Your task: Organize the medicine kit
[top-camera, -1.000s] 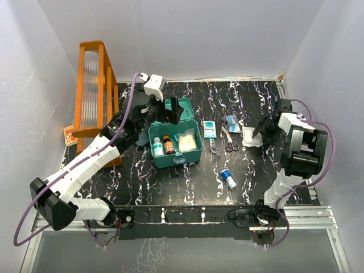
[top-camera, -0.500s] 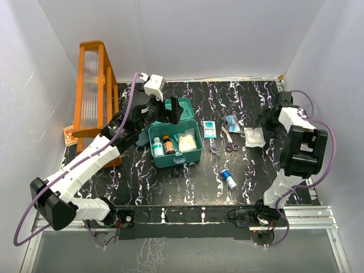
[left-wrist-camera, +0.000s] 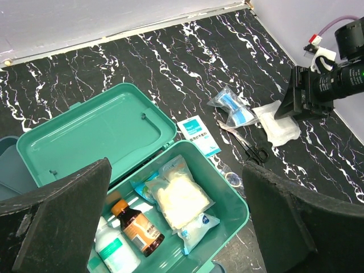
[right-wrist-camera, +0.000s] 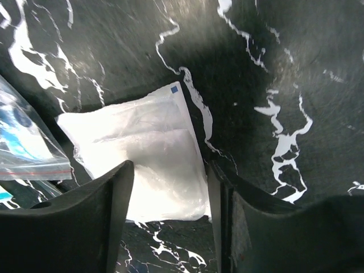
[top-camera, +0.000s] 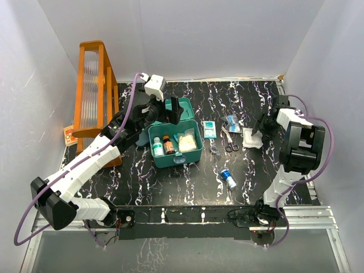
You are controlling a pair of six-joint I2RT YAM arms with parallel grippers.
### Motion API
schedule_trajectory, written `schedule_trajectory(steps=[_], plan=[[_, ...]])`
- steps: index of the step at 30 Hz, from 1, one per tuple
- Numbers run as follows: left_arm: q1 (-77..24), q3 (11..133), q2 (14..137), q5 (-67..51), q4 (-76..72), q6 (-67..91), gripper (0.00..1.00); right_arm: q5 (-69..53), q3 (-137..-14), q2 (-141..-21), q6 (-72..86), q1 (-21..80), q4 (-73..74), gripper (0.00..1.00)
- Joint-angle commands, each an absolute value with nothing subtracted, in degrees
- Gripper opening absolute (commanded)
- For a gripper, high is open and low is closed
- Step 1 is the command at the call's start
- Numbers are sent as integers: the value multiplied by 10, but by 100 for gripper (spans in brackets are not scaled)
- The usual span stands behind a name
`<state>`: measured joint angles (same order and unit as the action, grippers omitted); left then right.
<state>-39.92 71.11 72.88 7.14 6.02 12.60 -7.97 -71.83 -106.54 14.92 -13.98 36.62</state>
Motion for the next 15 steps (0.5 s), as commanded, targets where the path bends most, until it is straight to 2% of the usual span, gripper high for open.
schedule_trajectory(steps=[1,3,15], plan=[[-401,711,716,72,38,123,99,-80,-704,-1041,151,-140,349,48],[-401,709,713,66,31,124,99,-92,-706,-1044,156,-140,348,41],[-400,708,727,79,45,145,99,-107,-668,-1002,182,-139,310,23]])
